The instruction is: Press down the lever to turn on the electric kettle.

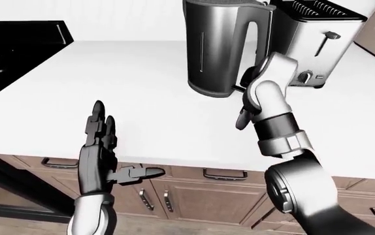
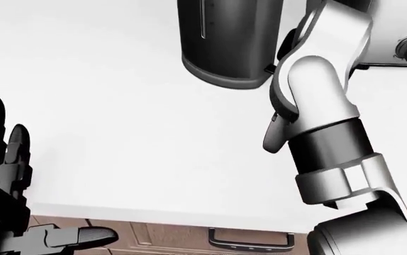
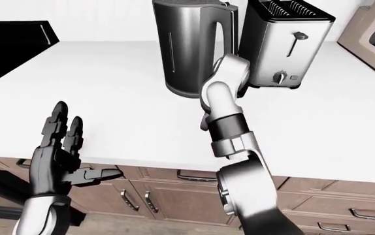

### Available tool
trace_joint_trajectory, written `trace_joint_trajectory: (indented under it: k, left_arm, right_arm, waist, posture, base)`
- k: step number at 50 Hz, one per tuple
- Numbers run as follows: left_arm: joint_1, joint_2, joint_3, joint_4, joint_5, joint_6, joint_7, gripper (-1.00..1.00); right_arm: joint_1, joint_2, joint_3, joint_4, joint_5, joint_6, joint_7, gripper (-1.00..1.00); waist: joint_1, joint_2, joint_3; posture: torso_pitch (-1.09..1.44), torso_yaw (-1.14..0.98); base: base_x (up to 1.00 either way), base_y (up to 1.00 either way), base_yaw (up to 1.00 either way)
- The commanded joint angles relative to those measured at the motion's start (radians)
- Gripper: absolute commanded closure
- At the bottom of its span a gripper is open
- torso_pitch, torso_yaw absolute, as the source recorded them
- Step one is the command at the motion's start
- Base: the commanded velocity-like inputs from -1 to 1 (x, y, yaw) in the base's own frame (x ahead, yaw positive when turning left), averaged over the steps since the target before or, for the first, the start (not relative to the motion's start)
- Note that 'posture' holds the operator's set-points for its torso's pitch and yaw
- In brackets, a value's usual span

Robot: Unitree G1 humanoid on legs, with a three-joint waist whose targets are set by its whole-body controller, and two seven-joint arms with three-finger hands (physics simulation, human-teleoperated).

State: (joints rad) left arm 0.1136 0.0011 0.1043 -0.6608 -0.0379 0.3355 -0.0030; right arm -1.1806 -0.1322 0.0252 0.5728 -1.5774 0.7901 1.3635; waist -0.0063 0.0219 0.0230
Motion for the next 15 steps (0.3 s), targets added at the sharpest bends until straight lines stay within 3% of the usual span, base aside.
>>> trace_joint_trajectory:
  k: [1, 15]
  left_arm:
    - [-0.014, 0.003, 0.003, -0.041, -0.001, -0.030, 0.001, -1.00]
    - [-0.017, 0.004, 0.004, -0.043, 0.001, -0.026, 0.000, -1.00]
  right_arm:
    - [-0.036, -0.004, 0.001, -0.026, 0.003, -0.005, 0.001, -1.00]
    - [-0.040, 0.005, 0.007, -0.002, 0.021, -0.005, -0.004, -1.00]
  waist:
    - [0.001, 0.001, -0.021]
    - [0.001, 0.001, -0.023]
  posture:
    - [0.00, 0.00]
    - [0.00, 0.00]
  base:
    - [0.00, 0.00, 0.00]
    - [0.00, 0.00, 0.00]
